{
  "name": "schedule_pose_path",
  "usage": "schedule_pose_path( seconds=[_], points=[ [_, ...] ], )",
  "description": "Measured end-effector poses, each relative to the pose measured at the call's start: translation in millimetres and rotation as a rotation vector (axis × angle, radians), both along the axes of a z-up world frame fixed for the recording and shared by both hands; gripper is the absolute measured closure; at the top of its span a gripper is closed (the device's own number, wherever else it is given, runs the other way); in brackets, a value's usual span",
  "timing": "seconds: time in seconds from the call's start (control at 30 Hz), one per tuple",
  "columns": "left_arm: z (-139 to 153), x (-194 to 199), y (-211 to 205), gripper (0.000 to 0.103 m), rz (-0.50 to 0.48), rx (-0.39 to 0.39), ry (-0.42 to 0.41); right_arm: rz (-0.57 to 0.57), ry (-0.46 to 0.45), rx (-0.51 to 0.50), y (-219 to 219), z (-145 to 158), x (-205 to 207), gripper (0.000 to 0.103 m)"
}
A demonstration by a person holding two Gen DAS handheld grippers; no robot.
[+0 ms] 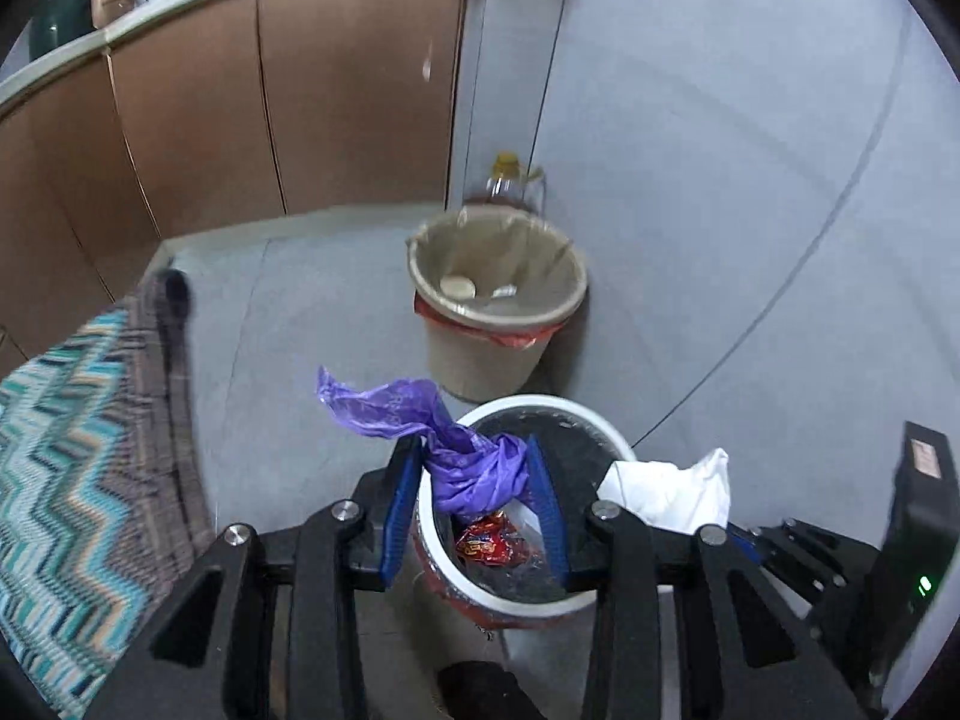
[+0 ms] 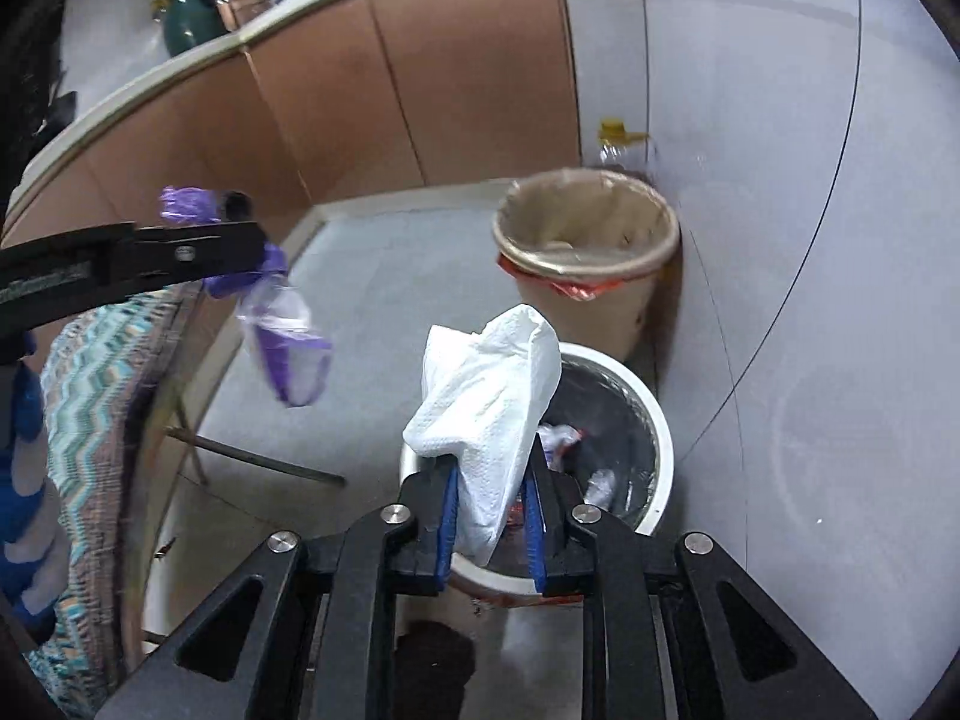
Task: Collect trash
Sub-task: 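Carry the purple glove and white tissue over the white-rimmed bin, then open both tools to drop glove and tissue into the bin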
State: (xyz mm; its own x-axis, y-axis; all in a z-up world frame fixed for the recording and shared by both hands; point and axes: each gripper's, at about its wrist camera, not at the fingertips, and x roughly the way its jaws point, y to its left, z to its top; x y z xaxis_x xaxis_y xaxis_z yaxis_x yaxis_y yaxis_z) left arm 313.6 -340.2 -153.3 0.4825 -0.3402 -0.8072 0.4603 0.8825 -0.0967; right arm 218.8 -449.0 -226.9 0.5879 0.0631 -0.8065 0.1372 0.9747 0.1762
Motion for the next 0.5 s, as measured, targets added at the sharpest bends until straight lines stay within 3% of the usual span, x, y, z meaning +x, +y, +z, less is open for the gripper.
schedule_pose_path(
  seconds=[0.13, 0.2, 0.27, 0.5],
  points=[
    [-36, 24, -20, 0.065, 0.009, 0.019, 0.065, -0.025, 0.045, 0.006, -15, -30, 15, 0.077],
    [-50, 32, -27, 0.063, 0.013, 0.023, 0.087, -0.038, 0.059, 0.006, -19, -40, 16, 0.067],
    [-61, 38, -31, 0.061, 0.012, 0.028, 0.105, -0.047, 0.070, 0.005, -23, -47, 17, 0.064],
    [-68, 37, -29, 0.056, 0.003, -0.012, 0.130, -0.067, 0.089, -0.006, -28, -59, 15, 0.060]
  ],
)
